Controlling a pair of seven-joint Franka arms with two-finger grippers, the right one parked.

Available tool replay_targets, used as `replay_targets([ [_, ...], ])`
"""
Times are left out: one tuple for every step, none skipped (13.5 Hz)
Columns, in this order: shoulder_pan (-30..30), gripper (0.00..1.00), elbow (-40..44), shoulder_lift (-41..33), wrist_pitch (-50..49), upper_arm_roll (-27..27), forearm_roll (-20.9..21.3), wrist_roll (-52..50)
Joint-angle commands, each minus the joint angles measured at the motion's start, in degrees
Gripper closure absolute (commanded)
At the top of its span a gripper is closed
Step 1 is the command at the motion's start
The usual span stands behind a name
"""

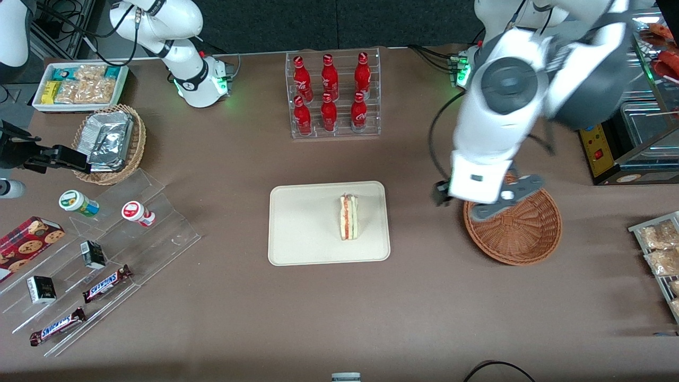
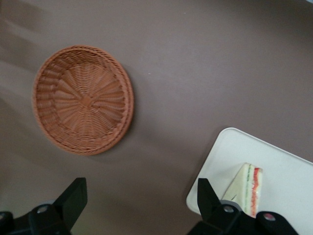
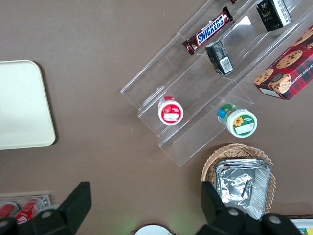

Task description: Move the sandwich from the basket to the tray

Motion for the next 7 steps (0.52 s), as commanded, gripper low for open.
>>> replay_targets([
  [7.65, 0.01, -2.24, -6.12, -4.00, -0.35, -5.49, 11.05],
  [9.68, 0.01, -2.33, -7.53, -6.36, 0.43, -7.34, 16.50],
  [11.09, 0.01, -2.77, -9.03, -7.87, 2.27, -8.32, 21.34],
  [11.19, 0.01, -3.99, -11.22, -8.32, 4.46, -9.20, 26.61],
  [10.85, 0.01, -5.66, -13.15, -8.41, 7.79, -9.90, 31.80],
  [10.58, 0.01, -7.24, -15.09, -8.58, 10.52, -10.78, 36.20],
  [10.49, 0.01, -9.43, -17.19, -8.59, 12.90, -11.31, 40.51],
])
